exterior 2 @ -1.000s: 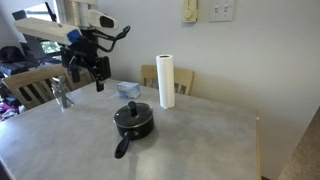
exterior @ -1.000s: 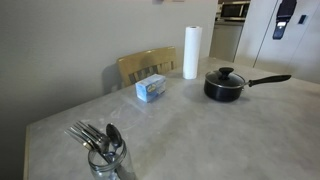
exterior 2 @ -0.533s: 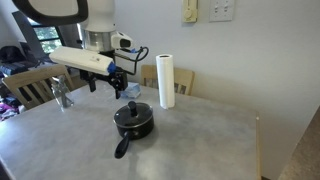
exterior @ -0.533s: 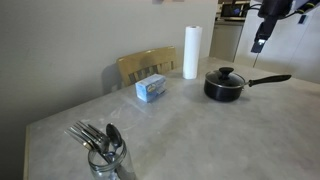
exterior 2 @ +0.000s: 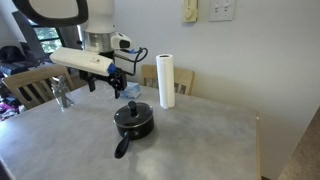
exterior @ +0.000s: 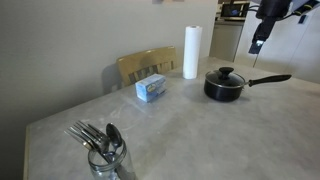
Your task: Remove the glass lid from the black pot
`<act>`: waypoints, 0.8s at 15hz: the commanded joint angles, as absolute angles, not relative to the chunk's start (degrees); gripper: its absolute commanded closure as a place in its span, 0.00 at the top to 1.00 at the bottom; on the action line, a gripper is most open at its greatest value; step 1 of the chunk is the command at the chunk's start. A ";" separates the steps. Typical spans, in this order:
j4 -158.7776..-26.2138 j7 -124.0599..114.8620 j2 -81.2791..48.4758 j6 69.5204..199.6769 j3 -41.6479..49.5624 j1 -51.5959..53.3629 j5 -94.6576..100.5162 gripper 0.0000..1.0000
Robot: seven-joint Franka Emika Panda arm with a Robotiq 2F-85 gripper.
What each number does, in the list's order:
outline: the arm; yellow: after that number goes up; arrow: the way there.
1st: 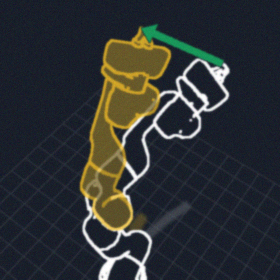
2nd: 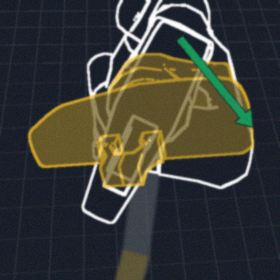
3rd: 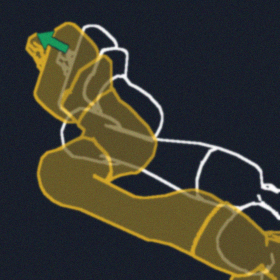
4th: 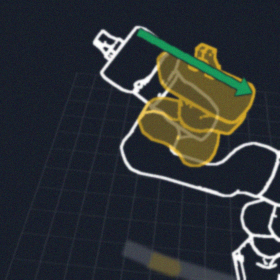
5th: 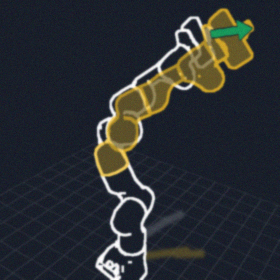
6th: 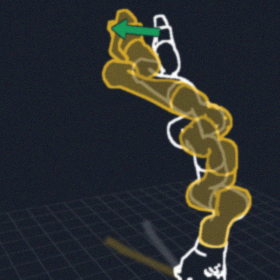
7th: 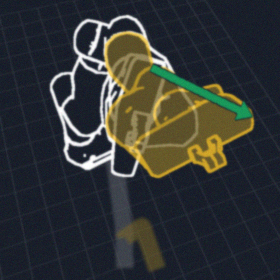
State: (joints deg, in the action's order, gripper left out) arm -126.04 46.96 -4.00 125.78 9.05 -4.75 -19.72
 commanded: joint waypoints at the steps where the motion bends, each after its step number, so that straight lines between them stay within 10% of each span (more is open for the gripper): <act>1: -123.47 57.02 -7.49 125.63 7.01 -6.55 -25.46 1.00; 12: -117.16 69.75 -13.71 127.26 3.63 -6.54 -11.08 1.00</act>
State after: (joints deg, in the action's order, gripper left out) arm -117.19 70.20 -13.80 127.45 5.18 -5.02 -11.49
